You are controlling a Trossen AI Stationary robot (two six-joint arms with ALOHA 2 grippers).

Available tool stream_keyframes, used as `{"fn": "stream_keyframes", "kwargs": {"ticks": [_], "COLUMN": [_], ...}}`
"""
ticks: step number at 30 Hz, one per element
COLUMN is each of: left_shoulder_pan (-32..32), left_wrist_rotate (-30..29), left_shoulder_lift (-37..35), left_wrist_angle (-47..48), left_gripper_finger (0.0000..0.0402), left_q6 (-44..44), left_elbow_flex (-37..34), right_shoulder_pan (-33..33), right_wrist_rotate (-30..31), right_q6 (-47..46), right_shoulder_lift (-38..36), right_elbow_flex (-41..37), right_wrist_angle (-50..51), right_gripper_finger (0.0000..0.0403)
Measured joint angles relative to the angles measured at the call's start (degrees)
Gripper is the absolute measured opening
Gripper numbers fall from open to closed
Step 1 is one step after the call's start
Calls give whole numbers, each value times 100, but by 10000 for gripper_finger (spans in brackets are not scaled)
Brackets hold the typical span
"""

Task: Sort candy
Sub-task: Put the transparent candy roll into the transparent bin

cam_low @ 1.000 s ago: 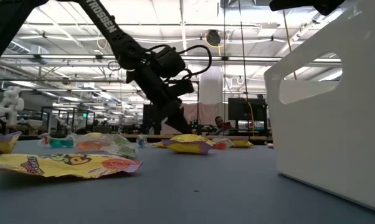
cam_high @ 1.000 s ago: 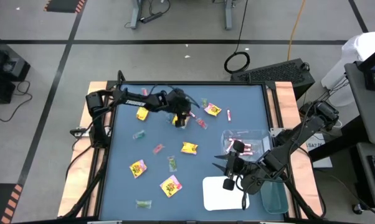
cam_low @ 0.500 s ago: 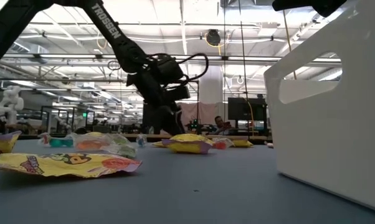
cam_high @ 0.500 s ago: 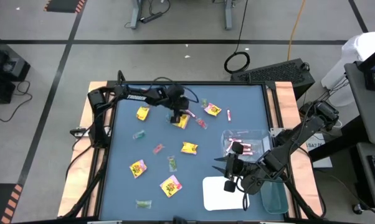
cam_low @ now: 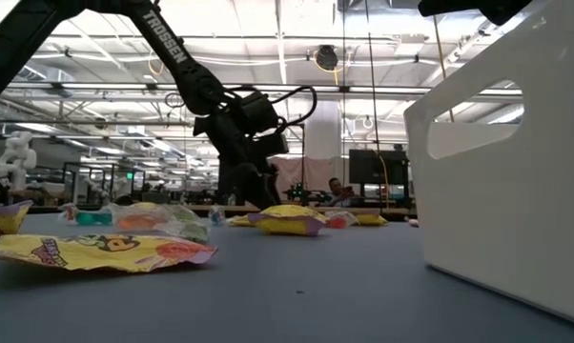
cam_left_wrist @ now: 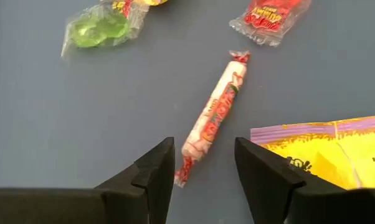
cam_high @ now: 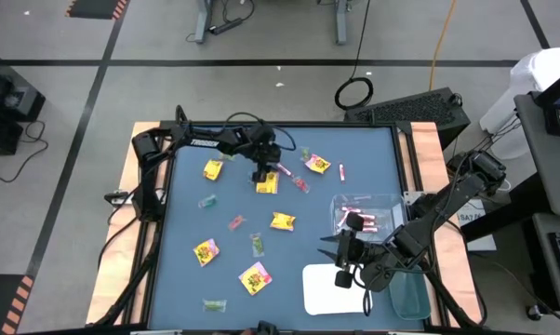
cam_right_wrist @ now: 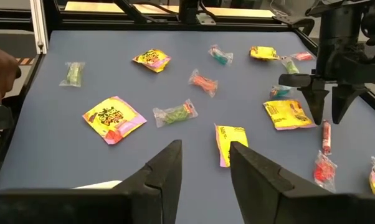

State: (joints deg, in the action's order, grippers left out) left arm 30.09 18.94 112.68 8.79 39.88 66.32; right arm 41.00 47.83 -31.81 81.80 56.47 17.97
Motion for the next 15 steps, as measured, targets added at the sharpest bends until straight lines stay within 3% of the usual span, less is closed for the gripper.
{"fn": "stream_keyframes", "kwargs": {"ticks": [8,15], "left_shoulder_pan": [107,15], "left_wrist_rotate": [192,198], "left_shoulder_lift": [-2,113], "left_wrist_angle": [-50,-61], "left_gripper_finger": [110,100], "left_q6": [111,587], "left_elbow_flex": [0,12], "right_shoulder_pan": [4,4], "right_wrist_rotate": [-20,-20], "right_q6": [-26,48], "right_shoulder_lift": [0,0], "right_elbow_flex": [0,0], "right_wrist_angle": [-14,-10], "right_gripper_finger": [123,123]}}
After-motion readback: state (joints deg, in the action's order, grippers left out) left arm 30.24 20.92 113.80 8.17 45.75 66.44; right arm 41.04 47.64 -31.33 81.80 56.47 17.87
